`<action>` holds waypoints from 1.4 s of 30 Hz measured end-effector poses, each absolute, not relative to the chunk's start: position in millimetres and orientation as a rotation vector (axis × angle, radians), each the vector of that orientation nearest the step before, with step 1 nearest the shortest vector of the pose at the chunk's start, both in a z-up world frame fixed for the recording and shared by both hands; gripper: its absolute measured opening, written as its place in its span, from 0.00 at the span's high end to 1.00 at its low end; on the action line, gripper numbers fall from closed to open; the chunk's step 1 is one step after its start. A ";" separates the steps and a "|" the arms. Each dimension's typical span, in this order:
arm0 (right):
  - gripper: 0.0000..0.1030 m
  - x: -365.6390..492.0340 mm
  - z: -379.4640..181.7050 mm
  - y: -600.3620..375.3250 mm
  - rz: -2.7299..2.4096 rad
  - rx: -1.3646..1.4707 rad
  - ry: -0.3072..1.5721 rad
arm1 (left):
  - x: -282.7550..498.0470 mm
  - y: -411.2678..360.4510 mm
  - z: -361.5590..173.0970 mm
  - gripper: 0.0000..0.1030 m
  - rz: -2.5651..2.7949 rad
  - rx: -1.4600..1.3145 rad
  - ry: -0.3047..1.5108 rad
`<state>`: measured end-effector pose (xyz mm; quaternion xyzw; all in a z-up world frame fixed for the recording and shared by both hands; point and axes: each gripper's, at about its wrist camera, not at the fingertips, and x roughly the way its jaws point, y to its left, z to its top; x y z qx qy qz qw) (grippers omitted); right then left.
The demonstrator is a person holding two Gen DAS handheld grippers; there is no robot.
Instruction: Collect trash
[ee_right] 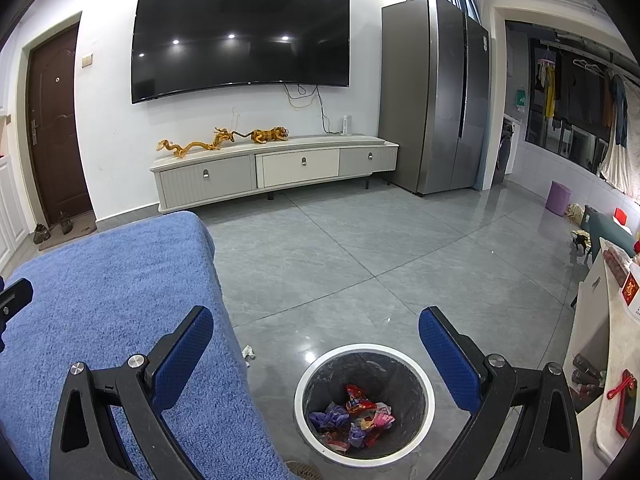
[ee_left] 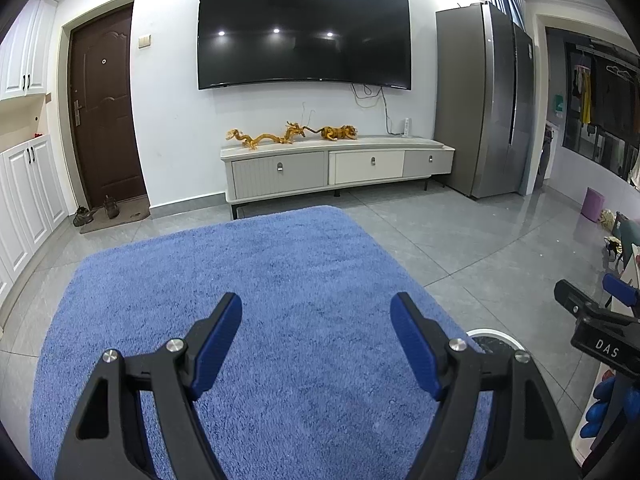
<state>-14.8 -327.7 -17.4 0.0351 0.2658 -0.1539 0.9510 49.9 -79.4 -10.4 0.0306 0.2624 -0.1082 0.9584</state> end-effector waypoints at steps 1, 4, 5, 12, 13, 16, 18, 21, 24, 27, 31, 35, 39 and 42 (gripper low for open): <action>0.00 -14.6 -17.8 -327.5 -0.312 0.071 0.542 | 49.9 -79.4 -10.7 0.27 -0.220 0.062 0.533; 0.00 -13.2 -17.8 -326.8 -0.312 0.072 0.544 | 50.1 -79.1 -10.7 0.27 -0.220 0.060 0.535; 0.00 -13.4 -17.6 -327.1 -0.311 0.072 0.545 | 50.3 -79.1 -10.6 0.27 -0.221 0.060 0.536; 0.00 -13.5 -18.6 -327.1 -0.315 0.075 0.547 | 50.1 -80.5 -11.7 0.27 -0.223 0.060 0.534; 0.00 -13.7 -18.6 -327.0 -0.315 0.075 0.548 | 50.0 -80.5 -12.0 0.27 -0.223 0.060 0.535; 0.00 -12.7 -19.0 -326.1 -0.314 0.074 0.550 | 49.8 -80.8 -11.9 0.27 -0.222 0.060 0.535; 0.00 -12.4 -19.7 -325.5 -0.313 0.073 0.551 | 49.8 -80.7 -11.7 0.27 -0.223 0.060 0.535; 0.00 -11.9 -20.8 -325.4 -0.312 0.073 0.555 | 49.9 -80.8 -11.6 0.27 -0.222 0.060 0.535; 0.00 -11.5 -21.4 -326.1 -0.314 0.074 0.557 | 49.8 -80.6 -12.8 0.27 -0.222 0.060 0.537; 0.00 -11.2 -21.5 -326.4 -0.315 0.076 0.558 | 49.9 -80.5 -12.8 0.27 -0.222 0.060 0.536; 0.00 -11.5 -21.4 -326.7 -0.313 0.077 0.559 | 49.7 -80.5 -14.7 0.27 -0.219 0.062 0.535; 0.00 -11.5 -21.9 -326.8 -0.313 0.078 0.560 | 49.7 -80.9 -15.9 0.27 -0.215 0.064 0.533; 0.00 -11.2 -21.9 -326.9 -0.313 0.077 0.560 | 49.3 -81.1 -16.9 0.27 -0.214 0.065 0.536; 0.00 -11.1 -21.9 -327.4 -0.314 0.077 0.560 | 49.1 -80.7 -18.1 0.27 -0.212 0.067 0.537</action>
